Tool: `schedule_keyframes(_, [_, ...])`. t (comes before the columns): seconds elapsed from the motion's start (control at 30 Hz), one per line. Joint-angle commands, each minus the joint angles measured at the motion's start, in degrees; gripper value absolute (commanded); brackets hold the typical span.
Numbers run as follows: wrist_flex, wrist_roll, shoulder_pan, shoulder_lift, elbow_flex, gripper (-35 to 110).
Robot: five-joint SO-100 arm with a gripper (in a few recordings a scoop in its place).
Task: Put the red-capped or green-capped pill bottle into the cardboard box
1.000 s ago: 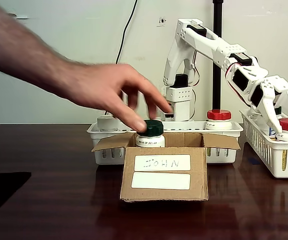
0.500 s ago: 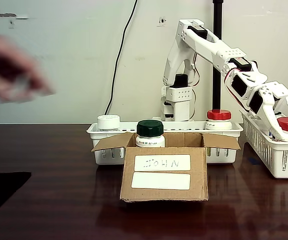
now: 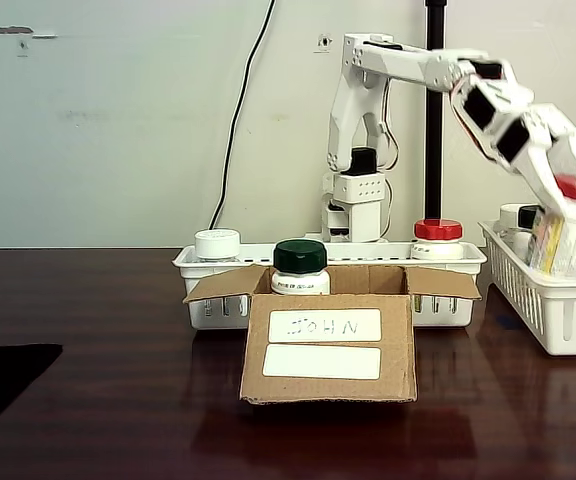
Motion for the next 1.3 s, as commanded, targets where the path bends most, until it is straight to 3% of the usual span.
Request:
schedule_keyframes(0.0, [6.6, 0.9, 4.5, 11.9, -7.6, 0])
schedule_keyframes(0.5, [9.8, 7.2, 23.7, 5.8, -15.2, 0])
schedule_keyframes(1.0, [2.2, 6.6, 29.1, -10.1, -22.1, 0])
schedule_keyframes(1.27, [-4.7, 6.9, 29.8, -10.5, -13.9, 1])
